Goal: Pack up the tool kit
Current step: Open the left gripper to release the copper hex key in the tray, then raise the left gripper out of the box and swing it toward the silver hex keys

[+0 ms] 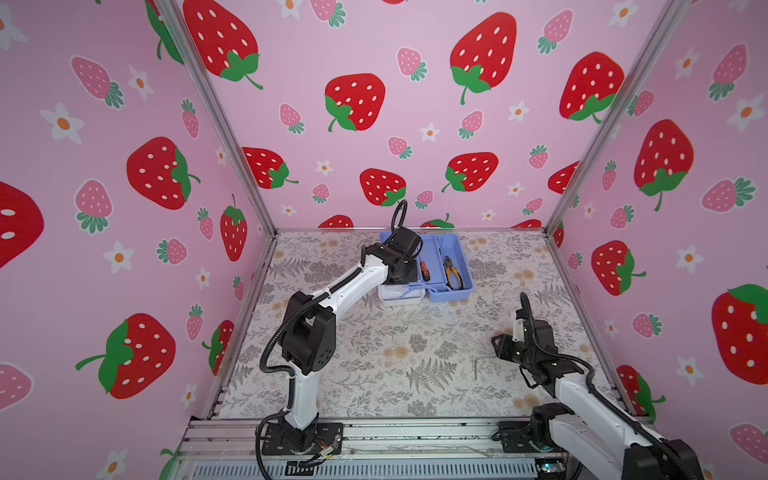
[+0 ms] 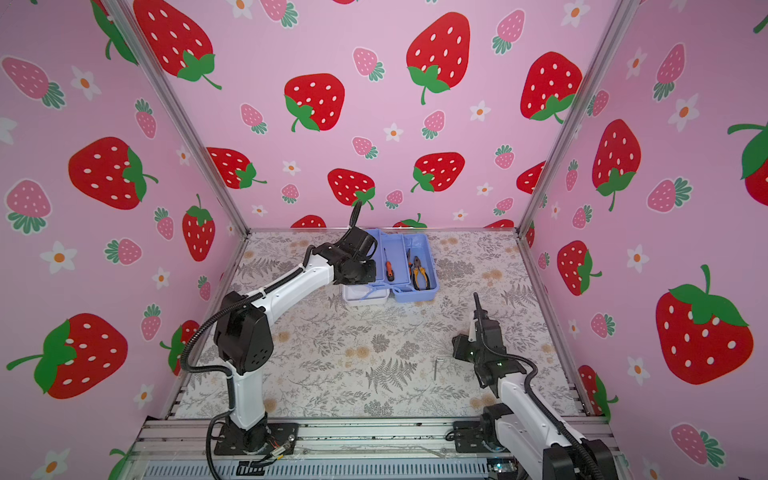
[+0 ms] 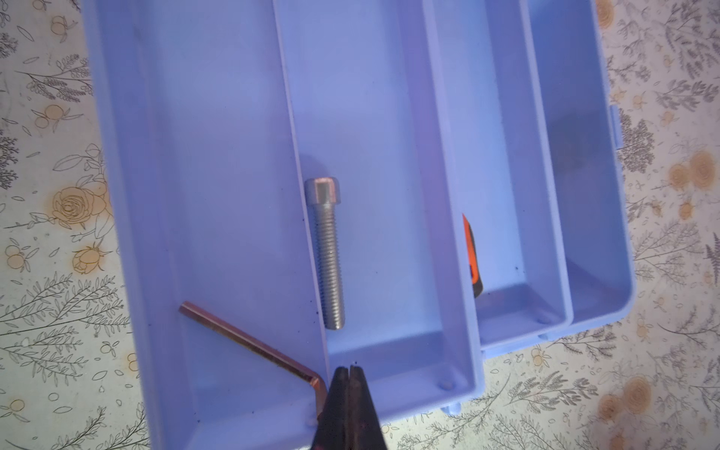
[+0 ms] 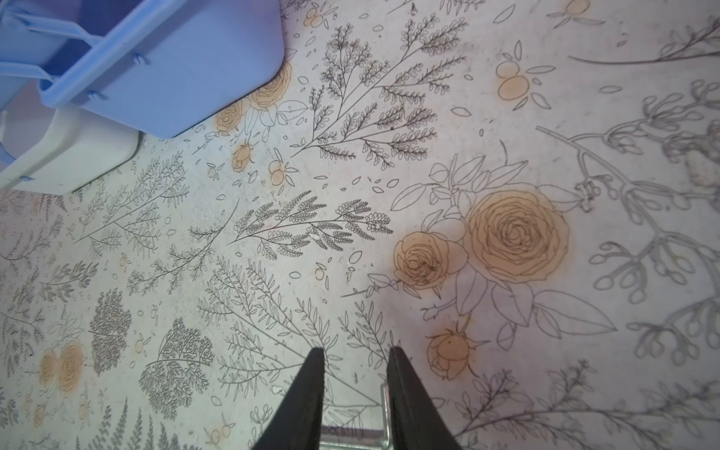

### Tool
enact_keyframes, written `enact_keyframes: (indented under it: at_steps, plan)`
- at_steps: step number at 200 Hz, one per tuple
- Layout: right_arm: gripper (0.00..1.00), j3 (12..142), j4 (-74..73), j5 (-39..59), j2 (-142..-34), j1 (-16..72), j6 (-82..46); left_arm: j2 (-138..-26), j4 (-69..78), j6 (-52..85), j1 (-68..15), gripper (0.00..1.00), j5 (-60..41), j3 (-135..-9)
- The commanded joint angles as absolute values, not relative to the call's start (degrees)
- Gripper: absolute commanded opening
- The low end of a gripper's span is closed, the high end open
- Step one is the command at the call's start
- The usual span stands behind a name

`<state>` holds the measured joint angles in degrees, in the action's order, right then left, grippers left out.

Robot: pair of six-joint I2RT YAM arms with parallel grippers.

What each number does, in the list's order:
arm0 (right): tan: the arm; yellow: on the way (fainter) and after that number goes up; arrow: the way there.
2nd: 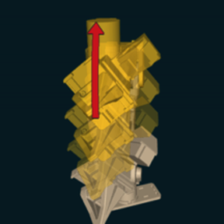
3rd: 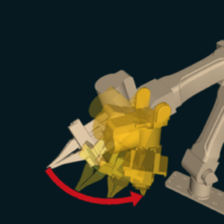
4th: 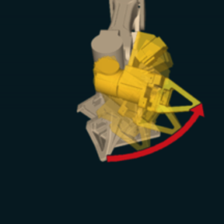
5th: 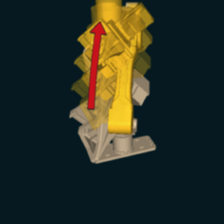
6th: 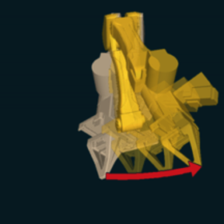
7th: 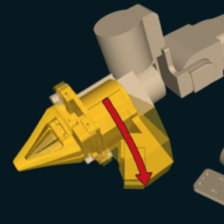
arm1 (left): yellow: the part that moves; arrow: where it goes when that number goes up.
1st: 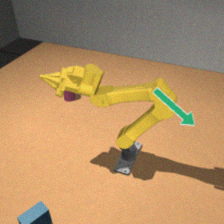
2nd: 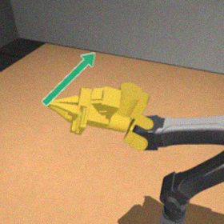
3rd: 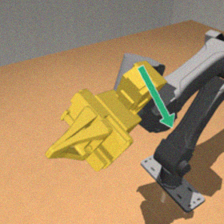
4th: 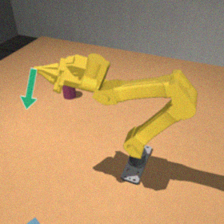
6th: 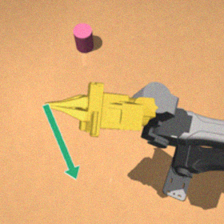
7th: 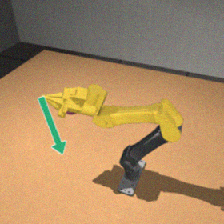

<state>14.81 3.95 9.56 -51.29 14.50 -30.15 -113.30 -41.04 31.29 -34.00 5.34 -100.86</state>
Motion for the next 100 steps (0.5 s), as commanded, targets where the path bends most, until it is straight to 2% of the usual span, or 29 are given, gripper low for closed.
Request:
enact_keyframes:
  at_steps: [1,100]
  plan:
    - [0.31,14.4,3.8,9.8,-51.2,14.2,-29.8,-110.4,-43.0,31.0,-33.6,0.00,6.0,-102.0]
    - [0.31,14.3,3.8,9.7,-51.2,14.3,-29.8,-109.7,-42.6,31.9,-33.5,0.00,5.6,-99.1]
